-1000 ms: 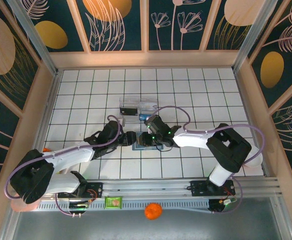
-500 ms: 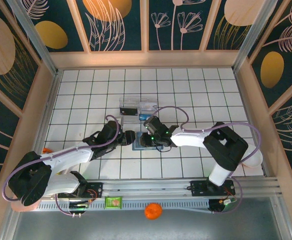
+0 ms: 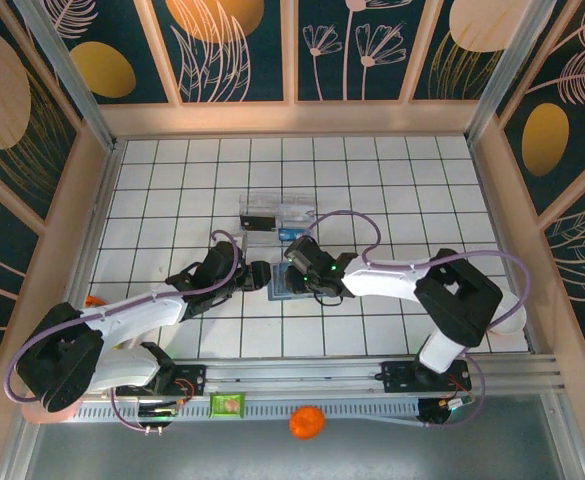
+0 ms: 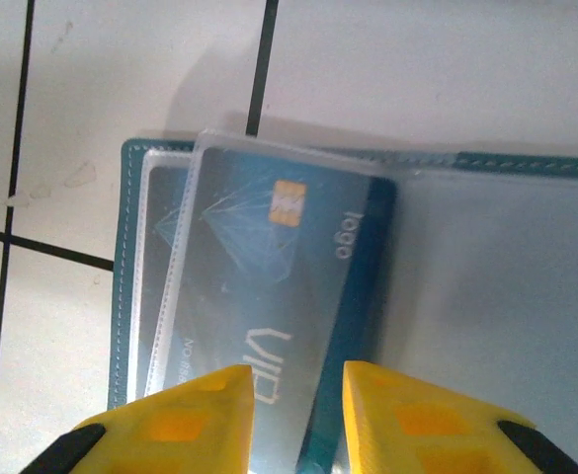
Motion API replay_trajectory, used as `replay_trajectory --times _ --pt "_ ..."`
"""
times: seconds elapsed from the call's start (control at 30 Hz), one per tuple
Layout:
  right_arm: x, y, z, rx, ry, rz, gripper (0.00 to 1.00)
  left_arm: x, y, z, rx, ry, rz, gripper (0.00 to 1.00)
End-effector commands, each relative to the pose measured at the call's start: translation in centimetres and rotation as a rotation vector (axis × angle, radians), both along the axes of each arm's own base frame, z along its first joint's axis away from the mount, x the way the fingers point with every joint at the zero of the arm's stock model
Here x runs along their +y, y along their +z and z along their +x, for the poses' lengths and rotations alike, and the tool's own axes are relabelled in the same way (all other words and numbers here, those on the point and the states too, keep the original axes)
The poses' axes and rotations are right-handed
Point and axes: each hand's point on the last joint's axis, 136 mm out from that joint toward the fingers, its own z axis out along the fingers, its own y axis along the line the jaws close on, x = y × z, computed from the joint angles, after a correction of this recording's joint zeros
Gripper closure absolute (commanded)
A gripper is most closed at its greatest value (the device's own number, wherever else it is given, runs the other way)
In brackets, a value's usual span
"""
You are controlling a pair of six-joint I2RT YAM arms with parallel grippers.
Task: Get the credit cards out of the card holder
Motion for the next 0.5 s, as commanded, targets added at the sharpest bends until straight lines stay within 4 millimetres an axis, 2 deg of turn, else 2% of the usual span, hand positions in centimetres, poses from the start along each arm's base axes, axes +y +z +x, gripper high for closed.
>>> replay_trajectory --times 0.0,0.13,0.23,0.33,0.47 --pt "-0.7 1.3 0.6 -0.052 -0.039 -0.018 0.69 0.4 -0.7 -0.2 0.017 -0.008 0.026 0.32" --pt "-0.1 1.7 0.5 -0.057 0.009 0.024 0.69 0.0 -0.4 -0.1 0.016 -0.018 0.014 0.32" --pt "-0.6 1.6 1.0 -0.041 -0.003 0.025 0.72 -0.4 -0.1 -0.1 0.011 -0.031 0.002 0.33" --pt "-0.7 2.5 1.4 -0.026 0.014 0.113 0.78 -1.5 0.0 -0.3 0.015 -0.078 -0.038 0.43" --pt "-0.1 4.7 1.3 -0.001 0.116 0.303 0.78 -3.3 -0.2 -0.2 0.037 -0.135 -0.078 0.52"
